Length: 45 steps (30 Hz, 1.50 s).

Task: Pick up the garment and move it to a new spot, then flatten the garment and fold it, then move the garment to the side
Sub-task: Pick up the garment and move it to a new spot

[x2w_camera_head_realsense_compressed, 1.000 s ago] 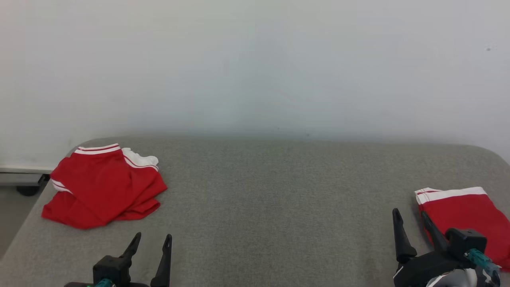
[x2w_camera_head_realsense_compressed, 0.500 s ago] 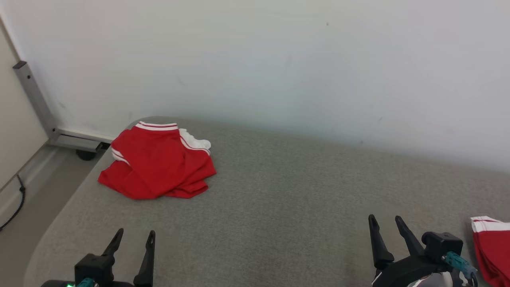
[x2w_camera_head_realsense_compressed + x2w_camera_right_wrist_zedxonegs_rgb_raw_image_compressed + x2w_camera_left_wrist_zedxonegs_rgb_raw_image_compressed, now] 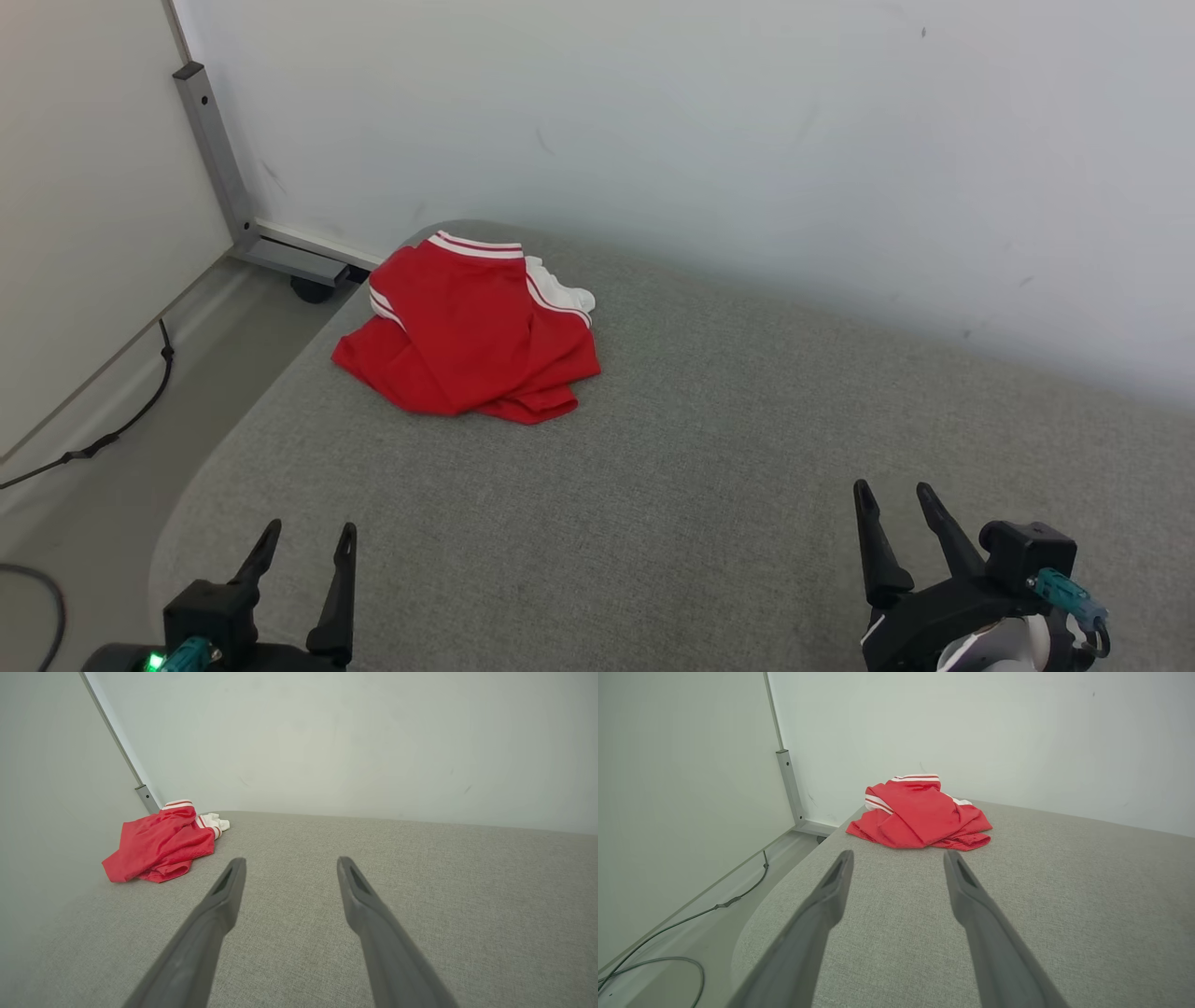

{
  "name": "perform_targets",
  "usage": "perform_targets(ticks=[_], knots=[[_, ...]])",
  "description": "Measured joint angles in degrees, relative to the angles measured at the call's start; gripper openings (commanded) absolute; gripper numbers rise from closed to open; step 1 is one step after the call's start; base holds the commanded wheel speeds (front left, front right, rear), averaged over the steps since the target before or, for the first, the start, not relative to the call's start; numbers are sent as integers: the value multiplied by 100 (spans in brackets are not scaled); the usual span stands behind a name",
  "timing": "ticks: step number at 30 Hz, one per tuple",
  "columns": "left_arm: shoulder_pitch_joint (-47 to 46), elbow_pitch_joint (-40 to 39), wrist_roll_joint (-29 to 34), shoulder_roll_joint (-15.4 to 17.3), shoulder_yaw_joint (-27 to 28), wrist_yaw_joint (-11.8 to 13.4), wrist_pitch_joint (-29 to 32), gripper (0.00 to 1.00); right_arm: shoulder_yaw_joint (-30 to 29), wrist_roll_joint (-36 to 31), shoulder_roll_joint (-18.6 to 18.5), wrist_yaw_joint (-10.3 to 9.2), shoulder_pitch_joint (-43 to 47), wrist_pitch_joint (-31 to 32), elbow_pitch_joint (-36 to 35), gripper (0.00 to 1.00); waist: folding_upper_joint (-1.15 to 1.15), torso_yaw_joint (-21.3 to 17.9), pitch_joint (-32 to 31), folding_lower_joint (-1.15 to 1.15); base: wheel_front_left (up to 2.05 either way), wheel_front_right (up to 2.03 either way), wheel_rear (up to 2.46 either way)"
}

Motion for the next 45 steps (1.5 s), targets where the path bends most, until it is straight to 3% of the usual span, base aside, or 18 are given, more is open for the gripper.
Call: perform_targets(ticks=[9,13,23,33,40,45], knots=[[-180,171,-127,-166,13,-8,145,100,-13,-1,2,-52,299,-1,-23,100,0,17,5,0,0,0,0],[-555,491,-243,-282,-114,-208,349,100,24,-19,2,-96,494,0,-220,100,0,22,47,0,0,0,0],[-2076,2040,-787,-778,66,-296,1425,100,550,-417,-204,-66,615,382,-1335,100,0,-255,424,0,0,0,0],[-3307,2880,-850,-751,264,-310,2026,100,721,-717,-504,-44,583,795,-2446,100,0,-774,974,0,0,0,0],[-3845,3359,-866,-461,557,-248,2313,100,699,-722,-578,-41,313,1102,-3031,100,0,-1268,1477,0,0,0,0],[-4159,3566,-866,-394,643,-193,2414,100,667,-524,-725,185,178,1332,-3394,100,0,-1583,1903,0,0,0,0]])
